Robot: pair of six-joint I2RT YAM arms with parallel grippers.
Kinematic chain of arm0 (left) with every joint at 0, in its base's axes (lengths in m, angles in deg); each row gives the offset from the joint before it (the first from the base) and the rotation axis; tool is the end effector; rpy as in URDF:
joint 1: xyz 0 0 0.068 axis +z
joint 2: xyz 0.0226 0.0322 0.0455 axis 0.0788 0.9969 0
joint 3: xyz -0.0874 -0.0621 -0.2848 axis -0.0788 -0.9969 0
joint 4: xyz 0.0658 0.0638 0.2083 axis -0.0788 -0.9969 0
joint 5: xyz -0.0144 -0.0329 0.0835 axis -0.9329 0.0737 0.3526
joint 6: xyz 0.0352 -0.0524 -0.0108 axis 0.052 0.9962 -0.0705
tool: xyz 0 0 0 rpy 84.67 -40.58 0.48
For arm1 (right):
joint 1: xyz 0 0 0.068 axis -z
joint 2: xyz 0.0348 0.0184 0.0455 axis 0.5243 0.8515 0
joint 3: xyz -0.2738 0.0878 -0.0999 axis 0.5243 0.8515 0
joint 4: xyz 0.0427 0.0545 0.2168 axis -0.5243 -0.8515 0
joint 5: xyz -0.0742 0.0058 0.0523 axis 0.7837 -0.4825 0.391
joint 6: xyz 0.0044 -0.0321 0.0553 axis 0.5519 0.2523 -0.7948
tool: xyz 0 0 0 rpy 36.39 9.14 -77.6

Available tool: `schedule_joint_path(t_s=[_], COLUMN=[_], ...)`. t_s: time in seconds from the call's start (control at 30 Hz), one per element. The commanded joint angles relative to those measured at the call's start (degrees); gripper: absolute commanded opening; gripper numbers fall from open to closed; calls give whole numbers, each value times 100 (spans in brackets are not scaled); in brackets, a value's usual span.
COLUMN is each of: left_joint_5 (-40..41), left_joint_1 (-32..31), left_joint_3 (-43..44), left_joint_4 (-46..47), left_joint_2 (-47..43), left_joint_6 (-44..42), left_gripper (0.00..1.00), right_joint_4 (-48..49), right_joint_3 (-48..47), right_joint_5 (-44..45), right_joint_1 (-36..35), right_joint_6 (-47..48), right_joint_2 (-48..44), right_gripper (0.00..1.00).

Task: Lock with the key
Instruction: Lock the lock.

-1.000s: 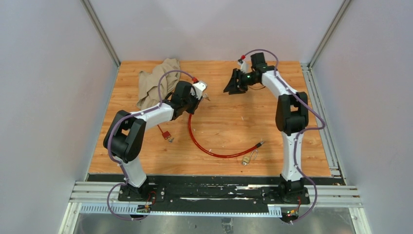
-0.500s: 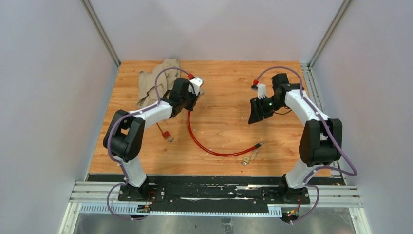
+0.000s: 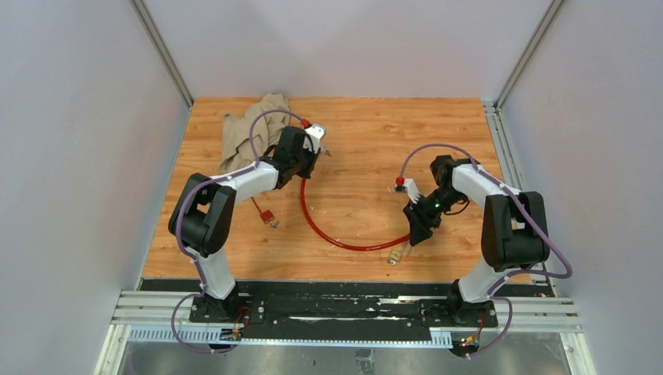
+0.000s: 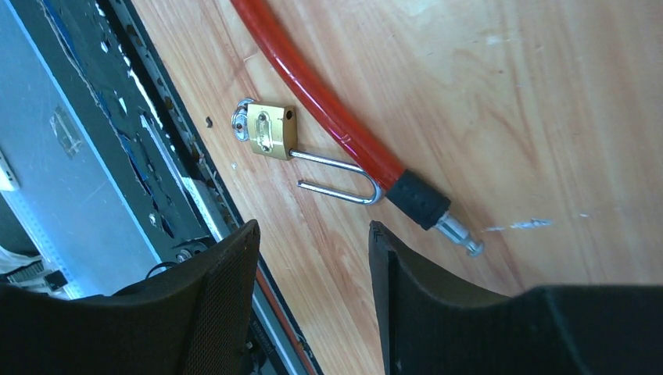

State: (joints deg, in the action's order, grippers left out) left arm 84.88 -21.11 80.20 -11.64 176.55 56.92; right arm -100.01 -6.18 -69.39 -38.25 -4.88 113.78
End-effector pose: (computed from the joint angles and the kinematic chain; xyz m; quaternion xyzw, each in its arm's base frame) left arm 0.3439 -0.1658 0.2423 0.2370 0.8695 -0.0856 0.4249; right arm 0.2312 0.0583 0.2241 -0.4378 0.8337 0.3244 0.0897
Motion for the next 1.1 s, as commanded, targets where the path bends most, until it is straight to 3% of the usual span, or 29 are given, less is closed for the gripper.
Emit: schedule_joint_path(t_s=[0.0, 0.57, 0.9, 1.07], left_joint_5=[72, 376, 955, 875], left_joint_1=[23, 23, 22, 21], left_joint_3=[168, 61, -36, -127], left_joint_4=[324, 280, 279, 436], left_joint_2=[11, -199, -237, -274], left_joint_6=[14, 166, 529, 698], left_gripper=[0, 0, 0, 0], right_joint_4=[137, 2084, 2588, 2635], right_joint_3=[293, -506, -936, -896], right_joint_5=[29, 652, 2284, 2926], right_joint_1=[-97, -195, -848, -745], right_joint_6=[329, -2504, -4010, -4397], right_joint_2=[-10, 675, 1110, 1068], right_gripper=[53, 54, 52, 44])
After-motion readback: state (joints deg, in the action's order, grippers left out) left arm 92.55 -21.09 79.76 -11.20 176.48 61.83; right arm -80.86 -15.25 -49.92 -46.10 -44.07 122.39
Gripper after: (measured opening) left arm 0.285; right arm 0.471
